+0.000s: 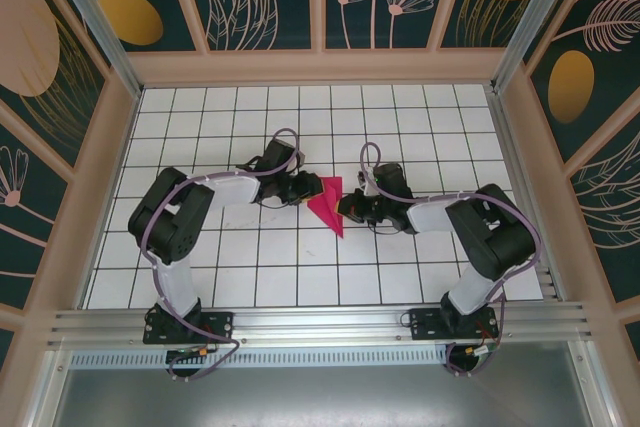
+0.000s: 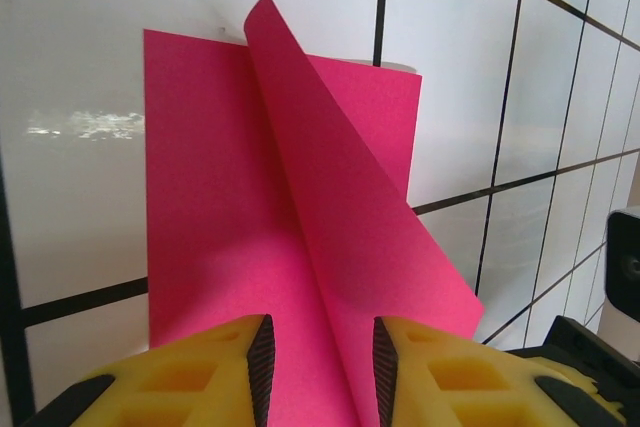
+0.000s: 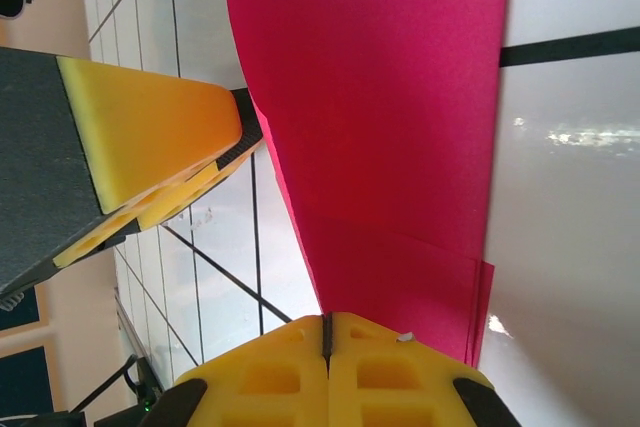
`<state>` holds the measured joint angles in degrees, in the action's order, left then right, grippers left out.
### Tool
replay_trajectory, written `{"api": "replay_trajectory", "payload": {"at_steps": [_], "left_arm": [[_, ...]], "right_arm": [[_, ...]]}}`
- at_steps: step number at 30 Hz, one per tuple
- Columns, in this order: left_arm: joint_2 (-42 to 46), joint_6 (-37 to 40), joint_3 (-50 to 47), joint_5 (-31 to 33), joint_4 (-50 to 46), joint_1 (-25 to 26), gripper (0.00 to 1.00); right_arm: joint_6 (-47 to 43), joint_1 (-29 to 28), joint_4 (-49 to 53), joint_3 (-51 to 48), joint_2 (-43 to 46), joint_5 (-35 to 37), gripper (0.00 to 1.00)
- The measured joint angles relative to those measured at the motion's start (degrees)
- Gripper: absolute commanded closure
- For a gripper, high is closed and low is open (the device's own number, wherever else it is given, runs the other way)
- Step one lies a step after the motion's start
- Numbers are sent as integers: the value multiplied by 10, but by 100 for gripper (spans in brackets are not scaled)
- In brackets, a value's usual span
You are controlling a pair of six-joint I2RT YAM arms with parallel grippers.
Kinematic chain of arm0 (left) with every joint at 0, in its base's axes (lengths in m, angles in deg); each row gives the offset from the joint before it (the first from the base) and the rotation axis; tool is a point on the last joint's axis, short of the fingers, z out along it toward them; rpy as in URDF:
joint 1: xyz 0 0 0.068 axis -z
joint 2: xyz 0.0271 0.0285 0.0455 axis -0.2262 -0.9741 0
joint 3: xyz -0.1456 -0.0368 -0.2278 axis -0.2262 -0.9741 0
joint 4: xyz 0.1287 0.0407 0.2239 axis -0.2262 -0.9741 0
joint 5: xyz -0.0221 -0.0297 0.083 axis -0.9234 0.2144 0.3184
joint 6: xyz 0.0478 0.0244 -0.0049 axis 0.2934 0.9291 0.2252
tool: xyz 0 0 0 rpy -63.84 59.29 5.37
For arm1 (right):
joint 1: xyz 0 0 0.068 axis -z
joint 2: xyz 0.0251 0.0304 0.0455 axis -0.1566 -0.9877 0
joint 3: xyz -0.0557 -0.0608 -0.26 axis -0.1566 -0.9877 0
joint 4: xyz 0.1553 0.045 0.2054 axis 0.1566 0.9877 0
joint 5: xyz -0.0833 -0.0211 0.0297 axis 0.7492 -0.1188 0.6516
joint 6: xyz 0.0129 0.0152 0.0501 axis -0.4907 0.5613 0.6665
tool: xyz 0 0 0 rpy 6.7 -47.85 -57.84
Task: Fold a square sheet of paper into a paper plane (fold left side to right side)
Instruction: Fourth fold the wing at the center of the table.
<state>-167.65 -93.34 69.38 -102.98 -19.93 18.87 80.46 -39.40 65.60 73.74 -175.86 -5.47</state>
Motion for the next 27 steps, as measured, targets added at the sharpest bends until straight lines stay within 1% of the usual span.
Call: {"api": "replay_trajectory", "payload": {"at_steps": [10, 14, 19, 27], "left_arm": [[-30, -8, 0, 1, 12, 8, 75], [-31, -8, 0, 3, 12, 8, 74], [-31, -8, 1, 2, 14, 8, 71], [-31, -8, 1, 2, 14, 8, 71]], "right_arm": [[6, 0, -13, -2, -7, -1, 100], [6, 1, -13, -2, -8, -1, 100], [1, 6, -8, -2, -8, -1, 100], [-4, 21, 0, -2, -8, -2, 100]]}}
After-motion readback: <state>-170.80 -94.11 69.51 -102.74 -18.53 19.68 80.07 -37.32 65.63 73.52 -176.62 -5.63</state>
